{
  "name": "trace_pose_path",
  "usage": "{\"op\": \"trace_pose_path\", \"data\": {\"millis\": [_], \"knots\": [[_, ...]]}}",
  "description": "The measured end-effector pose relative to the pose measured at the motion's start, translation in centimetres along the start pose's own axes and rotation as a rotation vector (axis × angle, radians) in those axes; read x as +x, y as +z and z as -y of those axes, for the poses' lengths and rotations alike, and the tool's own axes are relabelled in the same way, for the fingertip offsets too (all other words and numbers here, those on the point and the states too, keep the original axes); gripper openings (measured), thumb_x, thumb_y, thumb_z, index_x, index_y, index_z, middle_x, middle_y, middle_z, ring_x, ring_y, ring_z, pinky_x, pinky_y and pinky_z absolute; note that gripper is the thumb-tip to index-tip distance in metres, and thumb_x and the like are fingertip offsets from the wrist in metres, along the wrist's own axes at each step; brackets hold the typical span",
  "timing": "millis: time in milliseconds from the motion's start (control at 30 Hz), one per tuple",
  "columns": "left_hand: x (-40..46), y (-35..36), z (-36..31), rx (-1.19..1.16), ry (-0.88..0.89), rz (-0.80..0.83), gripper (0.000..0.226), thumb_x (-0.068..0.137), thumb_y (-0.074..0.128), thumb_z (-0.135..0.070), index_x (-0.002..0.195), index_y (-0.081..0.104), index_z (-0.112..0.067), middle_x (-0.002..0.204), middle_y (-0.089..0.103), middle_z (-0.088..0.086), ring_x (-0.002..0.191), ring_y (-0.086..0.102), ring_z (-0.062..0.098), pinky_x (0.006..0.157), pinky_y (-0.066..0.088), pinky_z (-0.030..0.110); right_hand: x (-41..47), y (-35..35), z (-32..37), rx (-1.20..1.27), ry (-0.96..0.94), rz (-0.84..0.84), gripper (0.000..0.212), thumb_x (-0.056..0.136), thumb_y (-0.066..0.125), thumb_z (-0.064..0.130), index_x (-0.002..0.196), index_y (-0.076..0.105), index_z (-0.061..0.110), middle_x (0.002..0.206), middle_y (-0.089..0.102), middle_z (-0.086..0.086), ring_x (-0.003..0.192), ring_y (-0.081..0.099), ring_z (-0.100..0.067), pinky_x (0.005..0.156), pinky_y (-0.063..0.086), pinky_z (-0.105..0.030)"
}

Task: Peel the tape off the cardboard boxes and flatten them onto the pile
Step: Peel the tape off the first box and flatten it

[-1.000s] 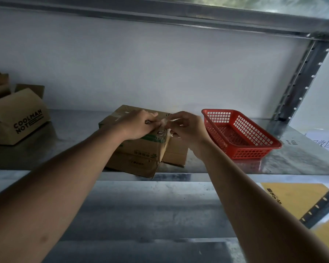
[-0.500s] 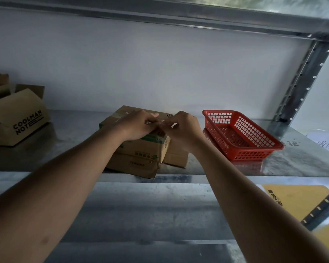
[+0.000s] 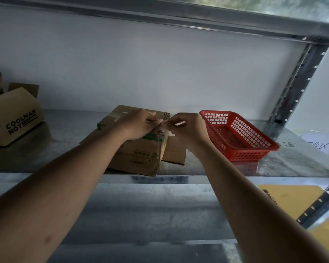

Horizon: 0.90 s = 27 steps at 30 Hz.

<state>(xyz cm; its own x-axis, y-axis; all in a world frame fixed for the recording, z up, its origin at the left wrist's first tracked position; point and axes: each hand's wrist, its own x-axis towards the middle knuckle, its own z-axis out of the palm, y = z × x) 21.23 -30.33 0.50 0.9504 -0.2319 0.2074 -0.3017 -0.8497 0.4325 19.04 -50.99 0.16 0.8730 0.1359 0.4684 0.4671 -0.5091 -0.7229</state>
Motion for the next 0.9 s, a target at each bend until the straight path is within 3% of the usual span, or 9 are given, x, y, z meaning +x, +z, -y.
{"op": "trace_pose_path", "data": {"millis": [133,233,300,433,533,600,700,800,900], "knots": [[0.0,0.1,0.1,-0.017,-0.012,-0.006,0.045,0.104,0.049,-0.057,0.140,0.063,-0.035,0.161,0.043,-0.010,0.149,0.039,0.025,0.120,0.032,0.056,-0.6,0.2,-0.3,-0.086,-0.058,0.067,0.014,0.092,0.075,0.044,0.082,0.079,0.036,0.080,0.076,0.012,0.068,0.071,-0.008,0.070,0.062,-0.041],[0.0,0.0,0.0,-0.029,-0.019,-0.003,0.040,0.104,0.049,-0.055,0.135,0.066,-0.037,0.161,0.043,-0.011,0.149,0.040,0.026,0.120,0.033,0.057,-1.0,0.0,-0.4,-0.086,-0.088,0.142,0.013,0.080,0.084,0.051,0.086,0.077,0.042,0.080,0.074,0.017,0.069,0.069,0.000,0.062,0.053,-0.019],[0.0,-0.2,-0.2,-0.036,-0.026,0.010,0.039,0.104,0.049,-0.056,0.135,0.066,-0.039,0.162,0.041,-0.011,0.150,0.037,0.026,0.121,0.030,0.056,-1.0,-0.2,-0.5,-0.139,-0.127,0.157,0.023,0.075,0.090,0.041,0.094,0.080,0.032,0.086,0.076,0.014,0.074,0.070,-0.003,0.068,0.056,-0.021],[-0.5,-1.2,-0.2,-0.067,-0.049,0.179,0.048,0.101,0.050,-0.063,0.146,0.054,-0.048,0.170,0.021,-0.016,0.158,0.016,0.019,0.123,0.014,0.053,-1.2,-0.1,-0.4,-0.056,-0.174,0.114,0.019,0.075,0.092,0.022,0.091,0.083,0.021,0.085,0.078,0.009,0.072,0.071,0.000,0.070,0.056,-0.018],[-0.9,-1.8,0.1,0.007,-0.037,0.298,0.059,0.098,0.041,-0.073,0.154,0.035,-0.056,0.171,0.003,-0.022,0.158,-0.005,0.010,0.124,-0.001,0.053,-1.3,0.0,-0.7,-0.048,-0.206,0.088,0.018,0.075,0.092,0.022,0.090,0.083,0.019,0.080,0.075,0.013,0.067,0.067,0.003,0.068,0.052,-0.013],[-0.9,-1.9,-0.1,0.090,-0.036,0.297,0.061,0.098,0.032,-0.076,0.155,0.030,-0.056,0.171,0.000,-0.021,0.158,-0.007,0.011,0.125,-0.001,0.053,-1.4,-0.2,-0.9,-0.051,-0.217,0.082,0.015,0.077,0.091,0.025,0.089,0.083,0.023,0.074,0.071,0.021,0.068,0.067,0.005,0.066,0.049,-0.010],[-0.9,-1.6,-0.8,0.152,-0.041,0.279,0.066,0.097,0.024,-0.075,0.159,0.025,-0.052,0.173,-0.002,-0.013,0.159,-0.008,0.018,0.126,0.004,0.054,-1.6,-0.3,-1.2,-0.020,-0.132,0.169,0.009,0.084,0.086,0.026,0.082,0.079,0.031,0.069,0.074,0.015,0.069,0.072,-0.002,0.069,0.060,-0.024],[-0.7,-1.2,-1.5,0.156,-0.075,0.271,0.064,0.100,0.025,-0.072,0.160,0.025,-0.049,0.174,-0.001,-0.007,0.159,-0.008,0.022,0.126,0.003,0.055,-1.8,-0.1,-1.2,0.182,0.038,0.219,0.006,0.088,0.083,0.018,0.086,0.078,0.016,0.072,0.077,-0.001,0.069,0.077,-0.017,0.072,0.065,-0.036],[-0.5,-0.8,-2.4,0.182,-0.112,0.257,0.065,0.103,0.024,-0.071,0.162,0.025,-0.044,0.174,-0.001,-0.003,0.159,-0.008,0.026,0.126,0.002,0.055,-1.7,-0.4,-0.9,0.406,0.148,0.167,0.031,0.083,0.086,0.012,0.109,0.069,0.012,0.075,0.078,-0.010,0.070,0.078,-0.027,0.066,0.064,-0.036]]}}
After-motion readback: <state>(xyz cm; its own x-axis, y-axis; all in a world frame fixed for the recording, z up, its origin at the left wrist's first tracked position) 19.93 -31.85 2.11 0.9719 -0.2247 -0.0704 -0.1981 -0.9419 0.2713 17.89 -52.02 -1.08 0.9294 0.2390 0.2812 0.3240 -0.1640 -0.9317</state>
